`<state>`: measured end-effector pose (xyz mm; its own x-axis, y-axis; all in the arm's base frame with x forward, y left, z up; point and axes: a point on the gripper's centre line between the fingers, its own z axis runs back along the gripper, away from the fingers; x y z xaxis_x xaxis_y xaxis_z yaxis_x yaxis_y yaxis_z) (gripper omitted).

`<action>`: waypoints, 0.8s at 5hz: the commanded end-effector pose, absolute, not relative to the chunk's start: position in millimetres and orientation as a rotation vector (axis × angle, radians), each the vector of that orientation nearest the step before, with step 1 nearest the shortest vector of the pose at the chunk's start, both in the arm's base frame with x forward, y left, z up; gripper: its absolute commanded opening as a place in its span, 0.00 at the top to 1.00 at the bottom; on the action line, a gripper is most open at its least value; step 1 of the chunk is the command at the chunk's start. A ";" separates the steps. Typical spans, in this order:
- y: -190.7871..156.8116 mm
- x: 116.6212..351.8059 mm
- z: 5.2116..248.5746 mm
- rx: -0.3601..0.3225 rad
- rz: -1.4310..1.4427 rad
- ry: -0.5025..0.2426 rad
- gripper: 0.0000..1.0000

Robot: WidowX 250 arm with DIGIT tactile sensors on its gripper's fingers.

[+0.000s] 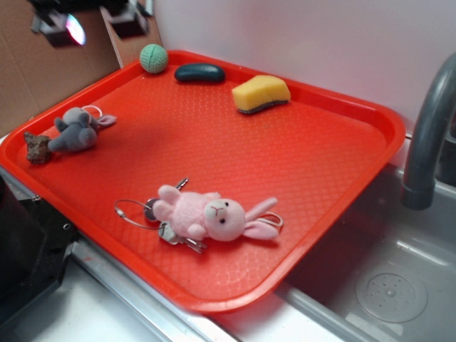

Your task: Grab the green ball.

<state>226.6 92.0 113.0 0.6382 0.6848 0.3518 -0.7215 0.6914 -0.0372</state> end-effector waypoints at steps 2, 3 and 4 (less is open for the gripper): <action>161.9 264.0 88.3 0.113 1.019 -0.529 0.00; 174.0 287.7 78.7 0.098 0.984 -0.499 0.00; 169.4 297.2 82.8 0.112 0.958 -0.502 0.00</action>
